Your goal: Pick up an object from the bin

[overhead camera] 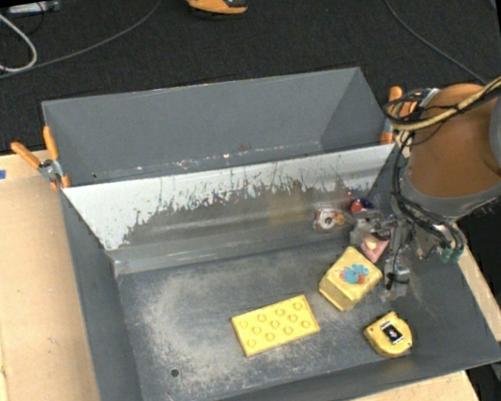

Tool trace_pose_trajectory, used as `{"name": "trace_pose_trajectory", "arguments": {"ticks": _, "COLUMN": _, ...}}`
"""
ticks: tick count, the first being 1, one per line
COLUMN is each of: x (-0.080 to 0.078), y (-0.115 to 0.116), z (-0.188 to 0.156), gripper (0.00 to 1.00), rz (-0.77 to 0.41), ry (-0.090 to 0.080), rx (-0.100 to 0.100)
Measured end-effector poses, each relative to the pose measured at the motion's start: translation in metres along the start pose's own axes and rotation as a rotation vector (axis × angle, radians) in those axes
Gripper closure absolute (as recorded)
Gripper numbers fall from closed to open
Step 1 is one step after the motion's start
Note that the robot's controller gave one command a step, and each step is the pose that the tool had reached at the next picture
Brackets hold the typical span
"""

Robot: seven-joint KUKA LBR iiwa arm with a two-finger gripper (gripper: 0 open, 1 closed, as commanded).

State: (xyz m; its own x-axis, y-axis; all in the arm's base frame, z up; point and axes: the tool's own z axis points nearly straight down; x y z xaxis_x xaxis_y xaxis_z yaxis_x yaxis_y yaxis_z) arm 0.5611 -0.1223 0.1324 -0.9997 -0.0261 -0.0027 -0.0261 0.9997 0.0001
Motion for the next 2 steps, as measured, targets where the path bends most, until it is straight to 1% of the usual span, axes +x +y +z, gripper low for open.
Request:
{"name": "trace_pose_trajectory", "arguments": {"ticks": 1, "x": -0.005, "y": 0.001, "z": 0.012, "gripper": 0.00, "rz": -0.038, "ry": 0.001, "rx": 0.000}}
{"name": "trace_pose_trajectory", "arguments": {"ticks": 2, "x": -0.008, "y": 0.015, "z": 0.025, "gripper": 0.00, "rz": -0.183, "ry": 0.006, "rx": -0.003}}
